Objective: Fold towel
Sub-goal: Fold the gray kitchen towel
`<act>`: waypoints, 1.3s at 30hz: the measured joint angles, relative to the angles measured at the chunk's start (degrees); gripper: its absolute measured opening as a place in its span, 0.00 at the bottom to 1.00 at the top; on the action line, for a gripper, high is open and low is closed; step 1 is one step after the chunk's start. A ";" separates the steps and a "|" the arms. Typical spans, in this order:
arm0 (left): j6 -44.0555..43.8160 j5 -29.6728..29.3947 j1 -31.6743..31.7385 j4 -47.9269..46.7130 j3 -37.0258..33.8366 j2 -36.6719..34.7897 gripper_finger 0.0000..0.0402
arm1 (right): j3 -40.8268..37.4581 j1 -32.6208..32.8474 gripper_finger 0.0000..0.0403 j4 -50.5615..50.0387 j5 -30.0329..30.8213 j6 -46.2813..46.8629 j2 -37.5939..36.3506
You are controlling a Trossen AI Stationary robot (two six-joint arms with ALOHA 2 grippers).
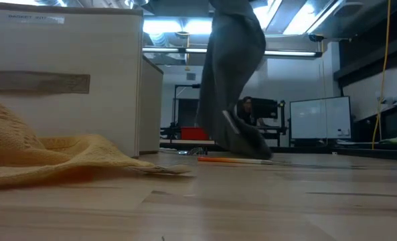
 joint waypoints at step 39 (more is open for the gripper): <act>4.61 -2.50 2.69 5.26 -0.01 2.64 0.01 | 1.60 0.00 0.00 5.34 -0.48 1.59 4.19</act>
